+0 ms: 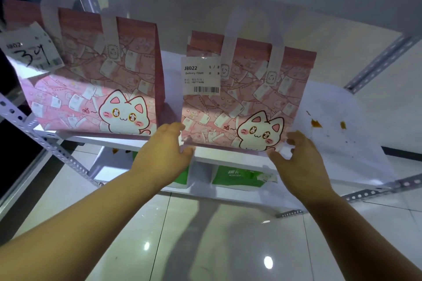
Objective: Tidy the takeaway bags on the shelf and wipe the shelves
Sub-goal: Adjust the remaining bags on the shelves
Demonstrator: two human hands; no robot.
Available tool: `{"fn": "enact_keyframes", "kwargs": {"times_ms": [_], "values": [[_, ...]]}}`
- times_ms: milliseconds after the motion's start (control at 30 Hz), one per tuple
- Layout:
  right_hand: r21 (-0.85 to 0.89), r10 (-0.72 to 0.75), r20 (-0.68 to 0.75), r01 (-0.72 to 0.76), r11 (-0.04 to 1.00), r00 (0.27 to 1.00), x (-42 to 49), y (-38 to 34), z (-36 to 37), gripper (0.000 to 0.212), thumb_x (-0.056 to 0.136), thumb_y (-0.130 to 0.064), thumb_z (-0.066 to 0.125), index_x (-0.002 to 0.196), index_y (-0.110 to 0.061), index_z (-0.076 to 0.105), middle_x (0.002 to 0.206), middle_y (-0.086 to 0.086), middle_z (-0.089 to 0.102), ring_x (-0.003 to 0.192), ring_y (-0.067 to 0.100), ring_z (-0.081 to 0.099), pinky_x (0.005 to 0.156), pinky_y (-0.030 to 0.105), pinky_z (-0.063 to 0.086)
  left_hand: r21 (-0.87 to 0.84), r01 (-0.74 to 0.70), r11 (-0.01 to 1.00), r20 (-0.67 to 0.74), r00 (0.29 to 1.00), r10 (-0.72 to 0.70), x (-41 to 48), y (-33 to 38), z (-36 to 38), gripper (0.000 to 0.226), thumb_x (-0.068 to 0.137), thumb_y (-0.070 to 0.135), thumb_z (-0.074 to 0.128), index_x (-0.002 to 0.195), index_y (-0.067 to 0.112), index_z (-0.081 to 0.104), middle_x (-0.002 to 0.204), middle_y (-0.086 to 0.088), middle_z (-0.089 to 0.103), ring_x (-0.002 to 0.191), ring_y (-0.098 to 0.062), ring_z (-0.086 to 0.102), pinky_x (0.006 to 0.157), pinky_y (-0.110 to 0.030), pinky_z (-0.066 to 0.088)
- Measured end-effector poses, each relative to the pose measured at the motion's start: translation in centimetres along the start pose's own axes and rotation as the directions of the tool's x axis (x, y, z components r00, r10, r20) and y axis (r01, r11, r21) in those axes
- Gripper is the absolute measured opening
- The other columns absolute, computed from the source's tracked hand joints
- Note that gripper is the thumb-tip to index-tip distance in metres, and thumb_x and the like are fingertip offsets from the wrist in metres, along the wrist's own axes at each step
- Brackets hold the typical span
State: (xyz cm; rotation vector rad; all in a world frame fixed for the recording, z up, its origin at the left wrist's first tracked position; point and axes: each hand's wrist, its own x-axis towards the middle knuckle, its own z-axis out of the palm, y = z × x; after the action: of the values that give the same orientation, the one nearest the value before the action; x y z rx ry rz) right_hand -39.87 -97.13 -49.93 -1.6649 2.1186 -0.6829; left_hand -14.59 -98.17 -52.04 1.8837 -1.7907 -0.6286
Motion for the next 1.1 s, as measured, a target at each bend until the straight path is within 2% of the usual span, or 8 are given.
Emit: {"fn": "enact_keyframes", "kwargs": {"times_ms": [167,333,433,467,633,867,1000,1100], "values": [[0.036,-0.069,0.022,0.068,0.997,0.997,-2.4,-0.8,0.6,0.038,0.085,-0.031,0.064,0.119,-0.019,0.054,0.117,-0.001,0.058,0.102,0.014,0.054,0.086,0.031,0.046,0.005,0.023,1.000,0.045,0.999,-0.023,-3.6,-1.1,-0.4,0.028,0.083,0.035,0.064,0.108,0.023,0.059,0.100,0.005,0.064,0.090,-0.018,0.060,0.077,-0.036,0.052],[0.114,-0.123,0.137,0.107,0.988,0.983,-5.5,-1.9,3.5,0.023,0.085,-0.026,0.063,0.106,-0.016,0.060,0.098,-0.001,0.062,0.091,0.015,0.057,0.082,0.035,0.051,-0.002,0.107,0.994,0.092,0.990,-0.107,-6.8,-4.4,0.0,0.016,0.084,0.036,0.063,0.096,0.025,0.062,0.086,0.013,0.062,0.081,-0.012,0.061,0.072,-0.029,0.049],[0.025,-0.276,0.133,0.276,0.961,0.952,-7.4,-2.2,6.3,0.016,0.086,-0.018,0.063,0.096,-0.006,0.065,0.090,0.008,0.066,0.083,0.021,0.060,0.077,0.039,0.051,0.003,0.162,0.987,0.129,0.978,-0.161,-7.9,-7.4,0.4,0.011,0.085,0.036,0.062,0.091,0.027,0.061,0.079,0.016,0.059,0.078,-0.011,0.060,0.070,-0.028,0.046],[0.019,-0.278,0.151,0.278,0.960,0.949,-7.9,-2.2,7.5,0.018,0.085,-0.018,0.064,0.097,-0.006,0.065,0.091,0.007,0.066,0.083,0.020,0.060,0.077,0.037,0.051,0.012,0.172,0.985,0.145,0.974,-0.172,-8.1,-8.6,0.6,0.009,0.085,0.037,0.061,0.087,0.028,0.061,0.077,0.018,0.058,0.079,-0.012,0.060,0.071,-0.028,0.047],[0.024,-0.113,0.279,0.111,0.994,0.954,-9.9,-1.7,13.2,0.017,0.085,-0.033,0.063,0.099,-0.025,0.061,0.087,-0.016,0.057,0.081,0.002,0.055,0.073,0.024,0.047,0.050,0.211,0.976,0.210,0.953,-0.217,-8.4,-14.2,2.1,0.007,0.085,0.038,0.060,0.084,0.033,0.056,0.074,0.025,0.055,0.078,-0.008,0.057,0.067,-0.027,0.041],[-0.055,-0.029,0.344,0.051,0.997,0.939,-9.8,0.7,21.3,0.010,0.084,-0.038,0.063,0.088,-0.033,0.055,0.086,-0.015,0.059,0.082,0.008,0.057,0.073,0.028,0.046,0.089,0.228,0.970,0.236,0.941,-0.242,-6.9,-21.6,5.5,0.007,0.086,0.038,0.059,0.084,0.031,0.056,0.075,0.021,0.056,0.079,-0.011,0.058,0.066,-0.026,0.040],[-0.101,-0.016,0.320,0.051,0.994,0.947,-8.5,2.9,25.3,0.009,0.082,-0.031,0.064,0.089,-0.025,0.062,0.084,-0.005,0.063,0.081,0.018,0.057,0.071,0.029,0.043,0.088,0.230,0.969,0.207,0.948,-0.244,-5.1,-24.6,8.5,0.009,0.085,0.036,0.060,0.080,0.031,0.055,0.078,0.017,0.060,0.081,-0.016,0.059,0.067,-0.027,0.043],[-0.053,0.011,0.318,0.007,0.999,0.948,-7.2,4.6,28.0,0.018,0.083,-0.029,0.062,0.098,-0.019,0.062,0.089,0.000,0.066,0.082,0.022,0.059,0.073,0.031,0.047,0.091,0.234,0.968,0.159,0.956,-0.247,-3.5,-26.6,11.1,0.017,0.086,0.036,0.060,0.099,0.025,0.060,0.086,0.011,0.061,0.087,-0.018,0.058,0.071,-0.028,0.043]]}}
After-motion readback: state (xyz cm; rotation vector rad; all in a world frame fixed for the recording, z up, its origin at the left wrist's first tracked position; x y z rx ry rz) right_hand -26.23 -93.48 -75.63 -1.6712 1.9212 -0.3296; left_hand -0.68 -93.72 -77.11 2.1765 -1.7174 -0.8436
